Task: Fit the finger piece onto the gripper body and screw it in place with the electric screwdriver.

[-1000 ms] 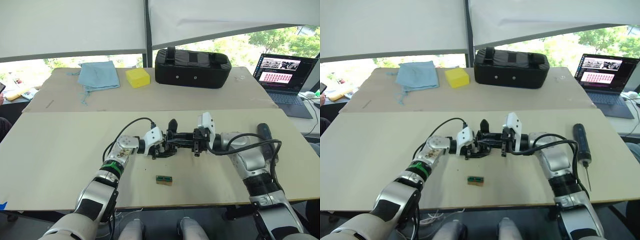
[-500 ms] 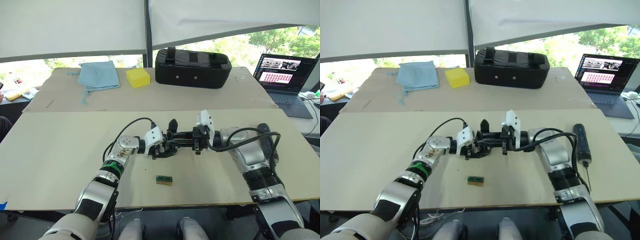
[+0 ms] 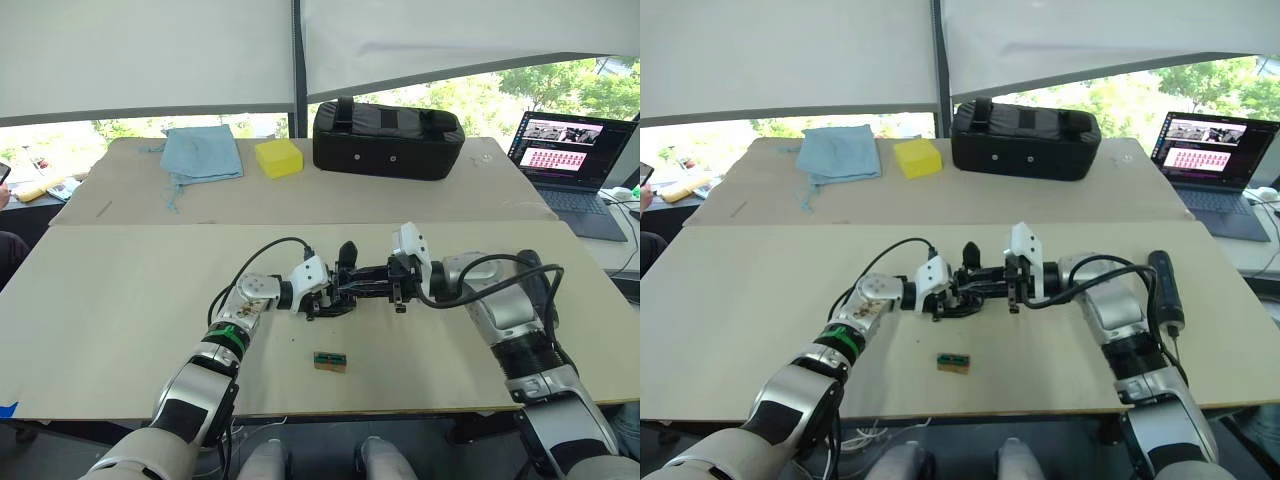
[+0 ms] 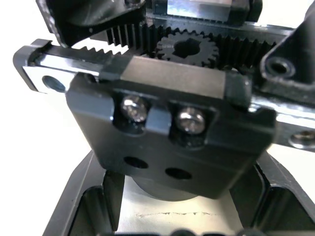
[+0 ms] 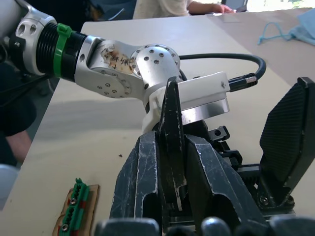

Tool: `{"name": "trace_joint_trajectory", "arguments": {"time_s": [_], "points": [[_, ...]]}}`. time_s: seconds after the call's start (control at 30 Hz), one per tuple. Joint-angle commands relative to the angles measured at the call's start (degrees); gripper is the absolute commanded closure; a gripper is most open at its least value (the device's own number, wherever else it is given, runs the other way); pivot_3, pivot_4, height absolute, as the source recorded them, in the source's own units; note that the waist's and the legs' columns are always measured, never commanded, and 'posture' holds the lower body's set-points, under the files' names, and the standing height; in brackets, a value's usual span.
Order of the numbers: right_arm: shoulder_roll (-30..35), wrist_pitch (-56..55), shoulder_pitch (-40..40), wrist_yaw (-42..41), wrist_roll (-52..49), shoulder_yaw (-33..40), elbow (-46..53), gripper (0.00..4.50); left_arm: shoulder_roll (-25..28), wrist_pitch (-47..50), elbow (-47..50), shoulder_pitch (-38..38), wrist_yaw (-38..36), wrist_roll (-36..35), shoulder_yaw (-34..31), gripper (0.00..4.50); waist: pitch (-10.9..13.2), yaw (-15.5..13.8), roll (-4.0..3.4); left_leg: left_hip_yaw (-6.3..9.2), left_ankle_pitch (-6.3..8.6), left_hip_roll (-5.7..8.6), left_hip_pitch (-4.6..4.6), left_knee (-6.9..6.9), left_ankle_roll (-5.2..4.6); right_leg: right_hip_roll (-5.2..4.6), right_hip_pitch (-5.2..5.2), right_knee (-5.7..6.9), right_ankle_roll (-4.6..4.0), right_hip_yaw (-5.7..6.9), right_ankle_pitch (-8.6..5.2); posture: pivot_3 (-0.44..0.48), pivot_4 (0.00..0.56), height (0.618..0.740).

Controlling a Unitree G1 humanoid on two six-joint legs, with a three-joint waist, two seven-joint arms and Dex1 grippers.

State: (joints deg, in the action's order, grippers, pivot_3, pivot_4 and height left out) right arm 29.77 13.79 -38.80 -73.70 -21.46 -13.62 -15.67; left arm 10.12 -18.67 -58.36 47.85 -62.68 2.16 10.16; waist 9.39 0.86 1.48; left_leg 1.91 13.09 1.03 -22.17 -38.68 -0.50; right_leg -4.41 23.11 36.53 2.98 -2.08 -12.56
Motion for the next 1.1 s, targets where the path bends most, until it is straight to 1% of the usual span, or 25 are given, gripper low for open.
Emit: {"name": "trace_joint_trajectory", "arguments": {"time_s": [0.03,0.1,0.17,0.23,0.3,0.37,0.43,0.67,0.8,0.93,1.1], "points": [[2.5,3.4,1.5,-2.1,10.3,-8.1,-11.2,4.17,0.8,-0.2,1.4,0.1,-0.4,-1.0,-0.9,2.17,0.0,0.0,0.0,0.0,0.0,-0.01,0.02,0.0,0.0,0.0,-0.01,0.0,0.0,0.0,0.0,0.0,0.15,0.74],[2.4,4.6,0.7,-2.4,10.3,-8.9,-12.4,4.17,0.9,-0.2,1.6,-0.2,-0.5,-1.0,-0.9,2.17,-0.2,0.0,0.0,0.01,0.0,-0.01,0.07,0.03,0.0,0.01,-0.05,-0.01,-0.01,0.01,0.0,0.0,0.15,0.74],[2.3,7.4,0.5,-2.7,9.2,-9.2,-12.0,4.17,1.1,-0.3,2.0,-0.5,-0.5,-1.0,-0.9,2.17,-0.3,0.0,-0.01,0.03,0.01,-0.02,0.08,0.05,0.0,0.01,-0.07,-0.05,-0.01,0.0,0.0,0.0,0.15,0.74],[2.9,8.3,1.3,-2.3,10.2,-10.2,-11.1,4.17,1.2,-0.2,2.2,-0.7,-0.5,-1.1,-0.8,2.17,-0.4,0.0,-0.01,0.08,0.01,-0.02,0.09,0.08,0.0,0.0,-0.08,-0.08,-0.01,0.0,0.0,0.0,0.15,0.74],[3.6,7.1,2.2,-1.4,12.4,-11.4,-11.0,4.17,1.2,-0.2,2.3,-0.8,-0.5,-1.0,-0.9,2.17,-0.8,0.0,-0.01,0.17,0.02,-0.02,0.12,0.17,0.0,0.01,-0.09,-0.17,-0.01,0.0,0.0,0.0,0.15,0.74],[3.4,6.3,2.7,1.0,12.9,-11.0,-11.4,4.17,1.3,-0.3,2.2,-0.8,-0.4,-1.0,-0.9,2.17,-1.1,0.0,0.01,0.23,0.02,-0.02,0.2,0.33,0.0,0.01,-0.15,-0.31,0.0,0.01,0.0,0.0,0.15,0.74],[3.1,9.1,2.6,2.6,11.4,-10.0,-11.1,4.17,1.3,-0.3,2.1,-0.8,-0.4,-1.0,-0.9,2.17,-1.3,0.1,0.03,0.26,0.02,-0.03,0.25,0.43,0.0,0.01,-0.17,-0.37,0.0,0.0,0.0,0.0,0.15,0.74],[4.7,10.0,2.2,2.0,11.5,-10.7,-8.6,4.17,1.0,-0.3,1.4,0.2,-0.1,-1.0,-0.8,2.17,-1.4,0.2,0.0,0.43,0.02,-0.04,0.41,0.53,0.0,0.03,-0.3,-0.44,0.16,0.0,-0.11,0.0,0.15,0.74],[4.6,12.8,0.0,1.2,11.1,-11.9,-6.1,4.17,0.9,-0.3,1.3,0.4,-0.3,-1.0,-0.7,2.17,-1.4,0.2,0.0,0.46,0.02,-0.03,0.4,0.54,0.0,0.03,-0.3,-0.45,0.17,0.0,-0.11,0.0,0.15,0.74],[5.1,18.3,-2.2,0.1,11.4,-14.2,-3.3,4.17,0.7,-0.1,1.1,0.6,-0.7,-0.9,-0.5,2.17,-1.4,0.2,-0.01,0.48,0.02,-0.03,0.37,0.54,0.01,0.02,-0.27,-0.46,0.17,0.0,-0.12,0.0,0.15,0.74],[5.7,18.8,-2.5,0.1,12.8,-15.3,-3.0,4.17,0.1,0.1,1.0,1.1,-0.6,-0.9,-0.4,2.17,-1.4,0.1,-0.02,0.51,0.02,-0.02,0.36,0.56,0.01,0.01,-0.27,-0.49,0.19,0.03,-0.13,0.0,0.15,0.74]]}}
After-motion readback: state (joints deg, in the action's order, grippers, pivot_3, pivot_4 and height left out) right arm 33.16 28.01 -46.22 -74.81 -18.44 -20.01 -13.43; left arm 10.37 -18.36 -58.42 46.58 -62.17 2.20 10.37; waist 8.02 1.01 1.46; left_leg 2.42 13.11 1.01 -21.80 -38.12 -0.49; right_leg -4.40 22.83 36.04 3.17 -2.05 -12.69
